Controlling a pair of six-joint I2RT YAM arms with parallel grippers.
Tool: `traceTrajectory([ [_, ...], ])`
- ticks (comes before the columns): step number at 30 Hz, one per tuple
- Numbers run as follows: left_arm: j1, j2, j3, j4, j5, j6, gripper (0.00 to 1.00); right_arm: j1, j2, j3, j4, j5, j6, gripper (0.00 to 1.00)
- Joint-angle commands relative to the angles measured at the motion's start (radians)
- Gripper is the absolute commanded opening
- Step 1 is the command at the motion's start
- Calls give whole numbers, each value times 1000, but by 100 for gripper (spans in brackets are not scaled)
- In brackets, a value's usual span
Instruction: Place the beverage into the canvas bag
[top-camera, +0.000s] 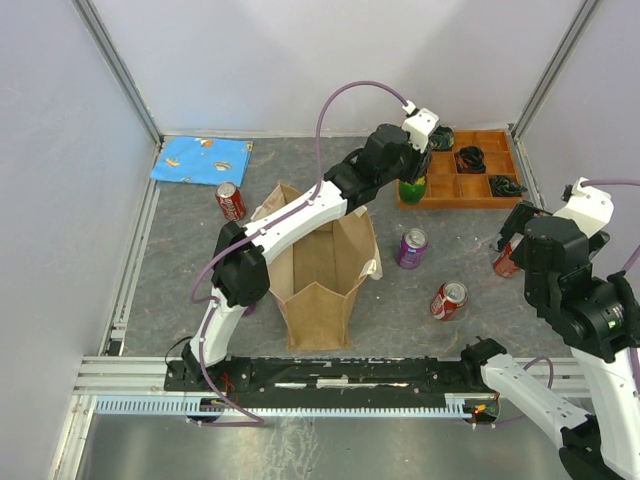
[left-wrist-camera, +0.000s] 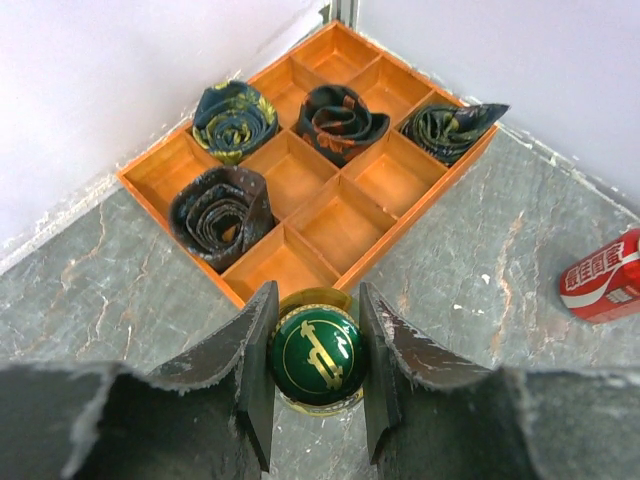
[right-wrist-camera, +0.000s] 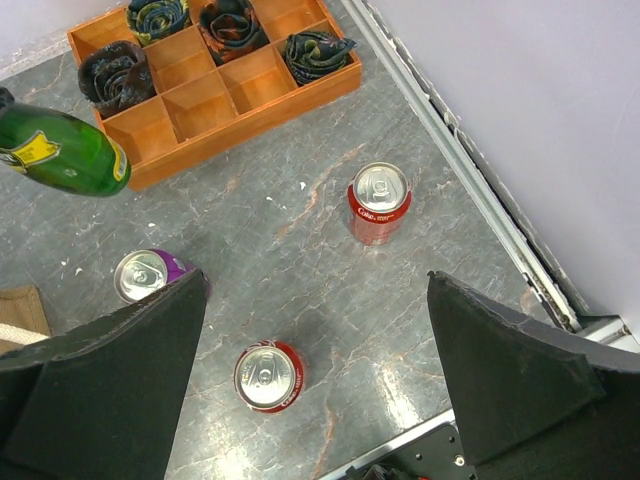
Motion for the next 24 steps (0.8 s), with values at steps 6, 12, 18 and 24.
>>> traceTrajectory([
  [6,36,-248,81,-1,159,-18,3,-3,29,7,46,7,-23,99],
  [12,99,-468,-58,8,282,-45,3,-3,59,-27,96,-42,-26,99],
  [18,165,-626,-131,-28,353,-46,3,-4,98,-45,147,-90,-30,99],
  [24,222,-785,-202,-132,389,-14,3,-3,147,-52,192,-135,-60,99],
])
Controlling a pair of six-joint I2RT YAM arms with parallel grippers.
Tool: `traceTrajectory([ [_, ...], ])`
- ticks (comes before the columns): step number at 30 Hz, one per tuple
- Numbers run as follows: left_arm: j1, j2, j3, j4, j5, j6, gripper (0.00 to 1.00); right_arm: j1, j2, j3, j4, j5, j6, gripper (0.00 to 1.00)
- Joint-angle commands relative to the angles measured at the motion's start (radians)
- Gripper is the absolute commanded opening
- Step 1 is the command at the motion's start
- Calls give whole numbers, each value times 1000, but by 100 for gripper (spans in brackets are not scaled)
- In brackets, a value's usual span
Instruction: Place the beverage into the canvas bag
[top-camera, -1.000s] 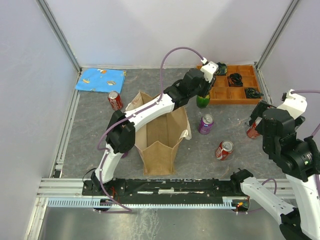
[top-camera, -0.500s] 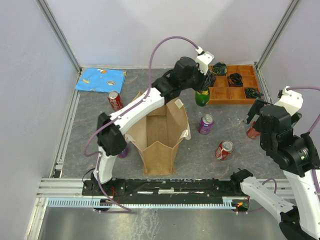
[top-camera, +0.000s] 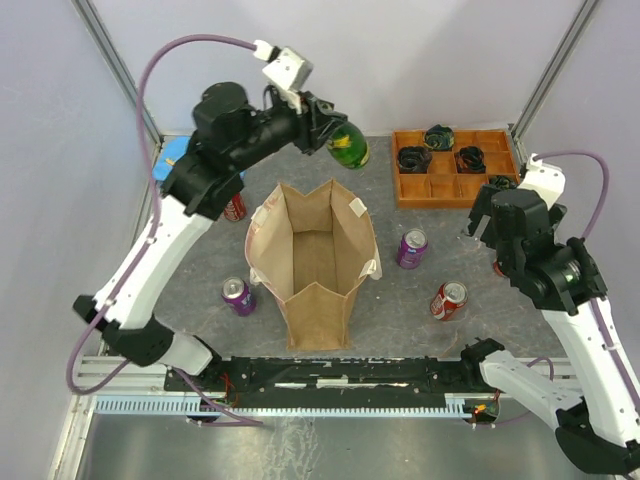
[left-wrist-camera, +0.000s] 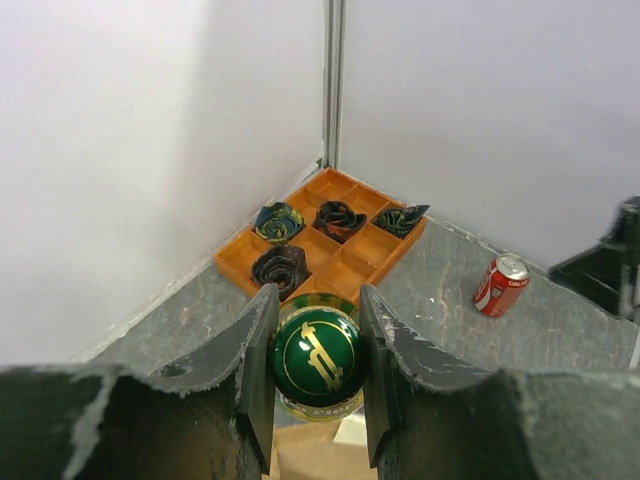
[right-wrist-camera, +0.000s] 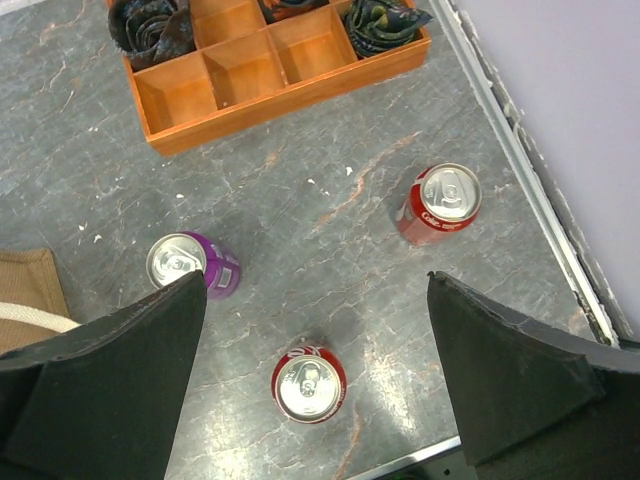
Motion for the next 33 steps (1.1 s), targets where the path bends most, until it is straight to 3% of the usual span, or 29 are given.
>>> traceTrajectory([
  [1,19,-150,-35,40,74,-1,3,-3,29,-6,81,-45,-39,99],
  [7,21,-308,-237,12,60,50,3,-4,90,0,136,-101,-63,99],
  [16,20,-429,-677,231,39,67,3,-3,139,10,166,-146,-50,98],
  [23,21,-318,-852,485,8,93,3,-3,136,10,145,-141,-27,97],
  [33,21,-89,-865,636,-28,161,3,-3,113,9,105,-107,0,97],
])
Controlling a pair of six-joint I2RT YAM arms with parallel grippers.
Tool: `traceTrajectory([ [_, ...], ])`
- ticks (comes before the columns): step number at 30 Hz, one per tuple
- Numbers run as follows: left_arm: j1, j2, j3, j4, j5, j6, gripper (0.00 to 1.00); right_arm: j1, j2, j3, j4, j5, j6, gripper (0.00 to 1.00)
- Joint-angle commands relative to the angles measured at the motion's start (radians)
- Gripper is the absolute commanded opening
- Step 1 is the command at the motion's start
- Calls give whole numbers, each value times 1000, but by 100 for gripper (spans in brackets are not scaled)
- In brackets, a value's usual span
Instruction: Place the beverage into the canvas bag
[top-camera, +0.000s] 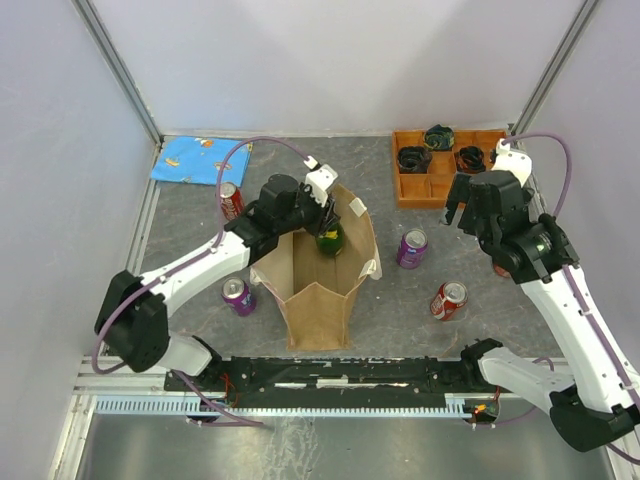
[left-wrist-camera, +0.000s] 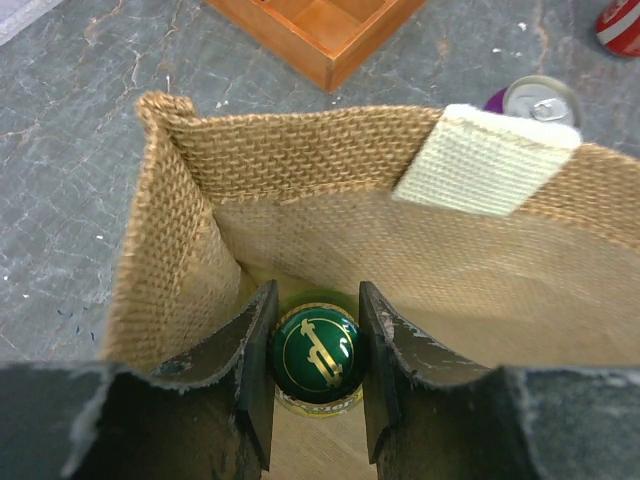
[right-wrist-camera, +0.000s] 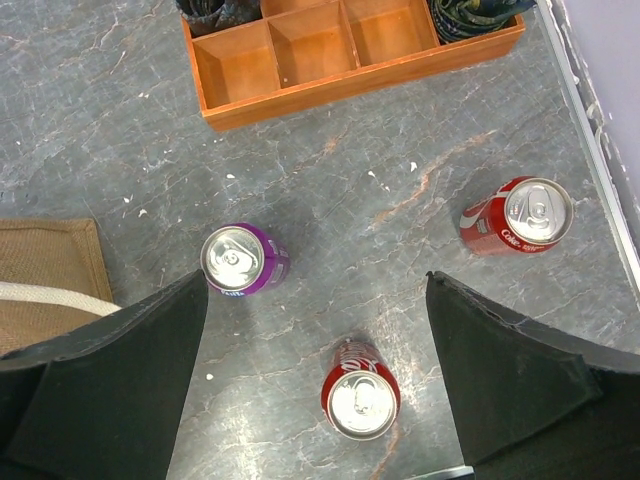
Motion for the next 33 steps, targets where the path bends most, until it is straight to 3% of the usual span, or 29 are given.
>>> traceTrajectory([
  [1,1,30,31,271,-17,98,3,-4,-28,15,-15,36,22,97],
  [11,7,106,6,336,-62,139,3,-4,-43,15,-41,59,31,97],
  [27,9,144,-34,443,-115,30,4,-5,-48,3,-49,47,36,98],
  [29,8,141,-28,418,-112,26,20,-4,-49,3,-51,46,34,98],
  [31,9,129,-29,395,-101,25,46,-4,-50,2,-52,45,34,98],
  [33,9,113,-31,377,-85,20,63,-5,-51,1,-53,44,34,98],
])
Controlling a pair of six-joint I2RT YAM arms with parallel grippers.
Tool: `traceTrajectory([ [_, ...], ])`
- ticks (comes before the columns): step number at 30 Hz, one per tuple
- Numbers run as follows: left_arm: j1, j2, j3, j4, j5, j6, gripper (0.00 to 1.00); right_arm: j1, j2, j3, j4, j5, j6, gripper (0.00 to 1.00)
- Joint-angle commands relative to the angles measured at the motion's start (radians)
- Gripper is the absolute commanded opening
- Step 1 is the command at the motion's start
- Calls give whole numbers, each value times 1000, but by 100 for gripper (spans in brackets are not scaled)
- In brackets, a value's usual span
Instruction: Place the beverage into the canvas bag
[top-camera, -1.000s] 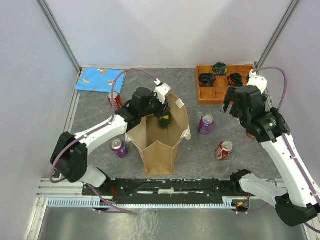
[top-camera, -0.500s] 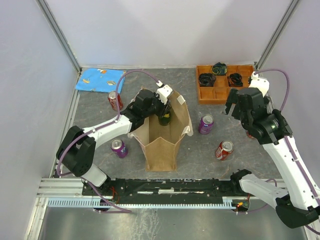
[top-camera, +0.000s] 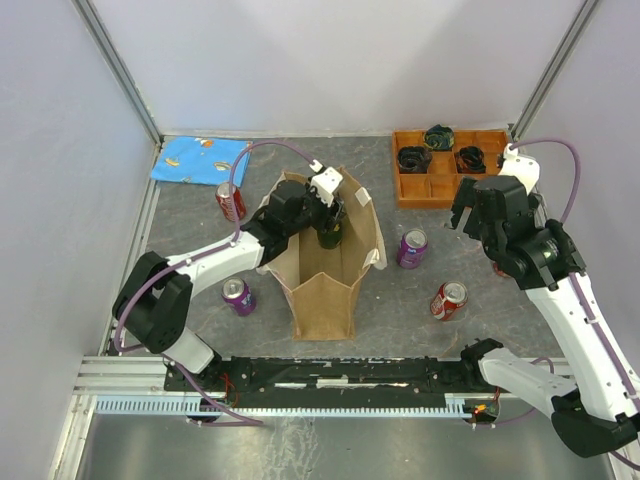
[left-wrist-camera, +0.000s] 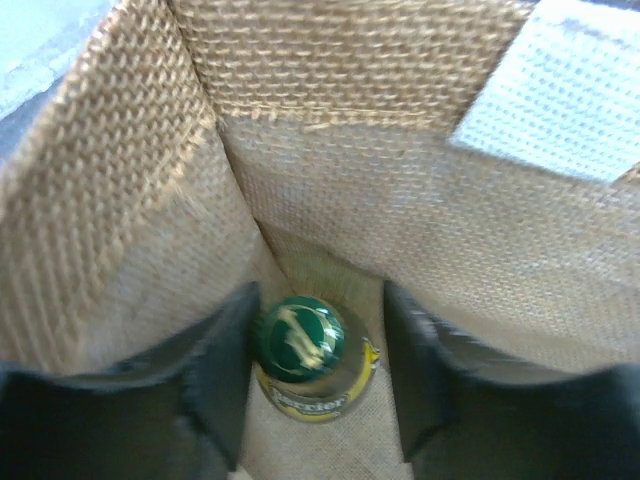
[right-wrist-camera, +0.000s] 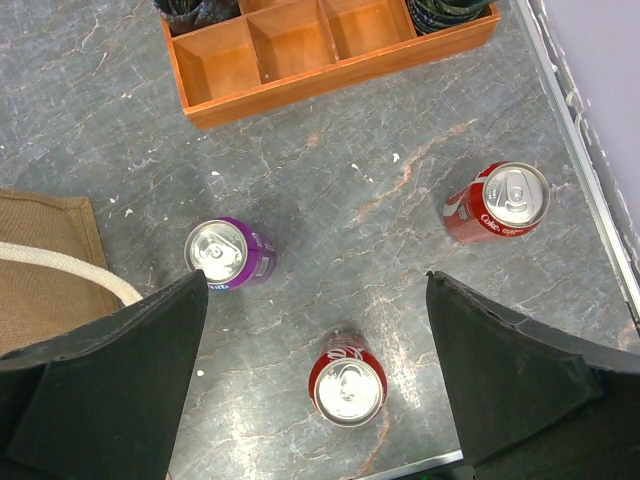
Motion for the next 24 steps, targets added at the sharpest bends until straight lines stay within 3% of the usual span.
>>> traceTrajectory([
  [1,6,-52,27,100,15,-38,67,-4,-19,-1,-2,13,10,98],
  [6,6,-98,41,52,39,-62,76,-3,-24,-13,2,6,14,98],
  [11,5,-157,73,-16,55,-99,77,-4,-25,-23,12,-3,16,98],
  [17,43,-336,209,-186,0,-92,77,-4,-30,-22,10,-5,16,98],
  [21,257,-307,490,-549,71,-120,76,-4,-30,-23,9,-13,20,98],
  [24,374,-225,649,-855,65,-21,77,-4,-20,-29,9,-21,23,98],
])
